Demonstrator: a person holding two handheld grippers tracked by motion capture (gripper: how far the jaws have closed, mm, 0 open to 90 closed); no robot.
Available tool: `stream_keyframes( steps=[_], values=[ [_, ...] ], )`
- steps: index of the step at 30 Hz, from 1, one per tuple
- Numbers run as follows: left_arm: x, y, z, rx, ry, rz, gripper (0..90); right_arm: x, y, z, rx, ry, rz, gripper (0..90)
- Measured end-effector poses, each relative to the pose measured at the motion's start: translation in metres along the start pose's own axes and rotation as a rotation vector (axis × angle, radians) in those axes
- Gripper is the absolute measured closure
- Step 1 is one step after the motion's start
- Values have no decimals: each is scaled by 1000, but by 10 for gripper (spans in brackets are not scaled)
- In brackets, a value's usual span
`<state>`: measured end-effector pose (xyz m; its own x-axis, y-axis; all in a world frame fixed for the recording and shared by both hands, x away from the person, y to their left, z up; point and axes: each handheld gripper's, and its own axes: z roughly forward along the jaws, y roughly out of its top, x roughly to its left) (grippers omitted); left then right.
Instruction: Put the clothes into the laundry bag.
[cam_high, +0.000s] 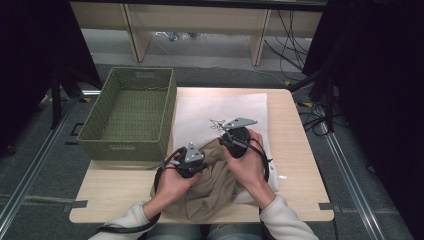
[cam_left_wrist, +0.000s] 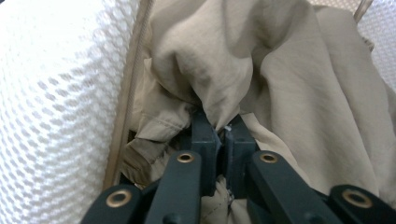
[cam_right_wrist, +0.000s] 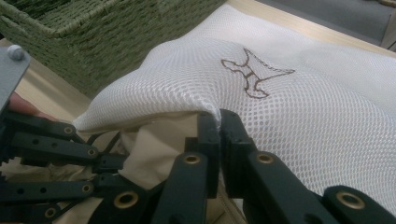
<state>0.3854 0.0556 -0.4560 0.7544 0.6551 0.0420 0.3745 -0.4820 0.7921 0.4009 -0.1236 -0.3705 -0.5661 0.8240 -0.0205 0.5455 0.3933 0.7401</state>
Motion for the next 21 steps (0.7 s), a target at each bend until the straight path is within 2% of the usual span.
stream_keyframes(
  steps=[2, 3, 4, 5, 6, 8, 9, 11, 13, 14, 15, 17, 18, 19, 21],
  values=[
    [1, 3, 0, -11, 8, -13, 861, 1, 0, 0, -1, 1, 1, 885],
    [2, 5, -1, -15, 6, 1, 863, 2, 0, -1, 1, 5, 11, 885],
    [1, 7, -1, -26, 5, -15, 865, 3, 1, -1, -7, 5, 3, 885],
    [2, 10, -2, -31, 9, -15, 865, 4, 1, -2, -12, 3, 7, 885],
    [3, 13, -2, -35, 18, -14, 866, 3, 1, -3, -14, 5, -9, 885],
    [6, 20, -4, -38, 25, 12, 866, 4, 2, -5, -32, 8, -25, 885],
    [6, 22, -4, -41, 32, -5, 867, 4, 2, -6, -34, 7, -23, 885],
    [7, 25, -1, -64, 51, -2, 866, 5, 3, -7, -36, 11, -10, 886],
    [10, 23, 6, -44, 53, 15, 863, 4, 3, -7, -41, 9, -12, 885],
    [10, 21, 10, -25, 49, 5, 857, 4, 3, -7, -34, 11, 0, 885],
    [10, 18, 14, -23, 47, -6, 846, 2, 3, -6, -30, 7, -13, 885],
    [10, 13, 16, -29, 42, -8, 802, 1, 2, -5, -23, 5, -1, 885],
    [10, 13, 15, -28, 35, 4, 772, 1, 1, -4, -17, 6, 17, 885],
    [8, 12, 12, -34, 28, -7, 731, -1, 1, -4, -17, 5, 6, 885],
    [8, 12, 5, -40, 18, 13, 644, -3, 1, -3, -15, 3, 8, 885]
  ],
)
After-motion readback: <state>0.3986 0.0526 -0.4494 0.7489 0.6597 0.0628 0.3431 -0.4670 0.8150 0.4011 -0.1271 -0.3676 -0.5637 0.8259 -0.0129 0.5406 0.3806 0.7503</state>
